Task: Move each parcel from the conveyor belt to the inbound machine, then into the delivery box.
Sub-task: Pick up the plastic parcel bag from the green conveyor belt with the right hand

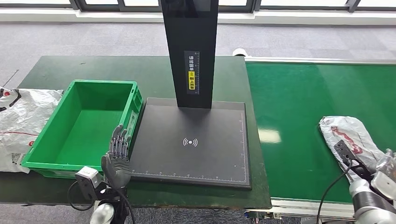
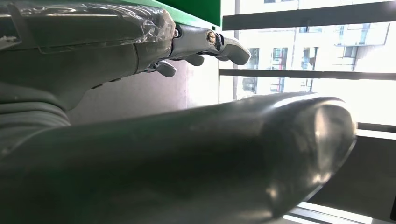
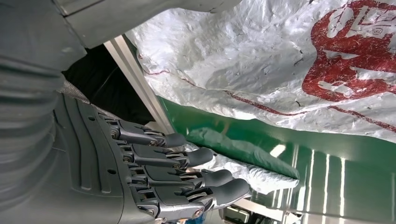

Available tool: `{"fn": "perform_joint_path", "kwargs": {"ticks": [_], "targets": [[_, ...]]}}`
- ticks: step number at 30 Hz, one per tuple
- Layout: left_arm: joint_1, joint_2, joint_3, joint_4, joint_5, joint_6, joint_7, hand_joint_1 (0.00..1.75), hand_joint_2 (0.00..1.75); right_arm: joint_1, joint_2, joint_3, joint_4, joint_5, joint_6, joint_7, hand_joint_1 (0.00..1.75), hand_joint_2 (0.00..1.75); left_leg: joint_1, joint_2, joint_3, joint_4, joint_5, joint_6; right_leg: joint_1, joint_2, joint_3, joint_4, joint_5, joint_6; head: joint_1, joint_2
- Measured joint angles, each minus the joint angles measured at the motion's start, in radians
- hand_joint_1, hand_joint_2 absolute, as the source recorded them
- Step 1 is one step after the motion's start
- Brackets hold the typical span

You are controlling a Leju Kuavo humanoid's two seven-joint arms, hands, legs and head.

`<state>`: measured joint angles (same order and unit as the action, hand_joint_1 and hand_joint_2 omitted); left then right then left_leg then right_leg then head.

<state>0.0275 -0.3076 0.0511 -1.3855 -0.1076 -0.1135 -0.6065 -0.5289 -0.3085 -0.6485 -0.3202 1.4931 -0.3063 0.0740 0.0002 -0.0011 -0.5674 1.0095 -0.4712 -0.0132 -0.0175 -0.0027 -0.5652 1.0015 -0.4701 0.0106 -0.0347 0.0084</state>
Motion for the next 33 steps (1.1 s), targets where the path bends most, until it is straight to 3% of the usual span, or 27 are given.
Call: {"fn": "perform_joint_path", "kwargs": {"ticks": [6,20,25,29,33], "targets": [[0.0,0.001,0.0,0.001,0.0,0.001,0.0,0.0,0.0,-0.001,0.004,0.0,0.01,0.002,0.013,-0.007,0.0,1.75,0.0,0.0,0.0,0.0,0.0,0.0,0.0,0.0,0.0,0.0,0.0,0.0,0.0,0.0],[-0.058,0.01,-0.008,0.08,-0.009,0.004,0.0,0.0,0.0,0.065,0.03,0.003,0.031,0.017,0.385,-0.056,0.0,1.75,0.001,-0.001,0.003,0.0,0.0,0.0,0.001,-0.001,0.002,-0.002,0.0,0.0,0.0,0.0],[-0.09,0.018,-0.01,0.136,-0.003,-0.001,0.001,0.0,0.0,0.142,0.018,0.004,0.011,-0.035,0.408,-0.136,0.0,1.75,0.005,-0.004,0.008,0.0,-0.002,0.001,0.007,-0.005,0.011,-0.007,-0.001,0.0,0.0,0.0],[-0.105,0.021,-0.018,0.167,-0.002,-0.002,0.0,0.0,0.0,0.172,0.016,0.004,-0.006,-0.049,0.407,-0.152,1.75,1.75,0.009,-0.006,0.014,0.0,-0.003,0.003,0.009,-0.008,0.018,-0.01,-0.003,0.001,0.0,0.0],[-0.116,0.024,-0.023,0.186,0.001,-0.002,0.0,0.0,0.0,0.2,0.01,0.005,-0.021,-0.048,0.389,-0.2,1.75,1.75,0.01,-0.007,0.016,0.0,-0.004,0.004,0.01,-0.01,0.025,-0.013,-0.003,0.002,0.0,0.0]]}}
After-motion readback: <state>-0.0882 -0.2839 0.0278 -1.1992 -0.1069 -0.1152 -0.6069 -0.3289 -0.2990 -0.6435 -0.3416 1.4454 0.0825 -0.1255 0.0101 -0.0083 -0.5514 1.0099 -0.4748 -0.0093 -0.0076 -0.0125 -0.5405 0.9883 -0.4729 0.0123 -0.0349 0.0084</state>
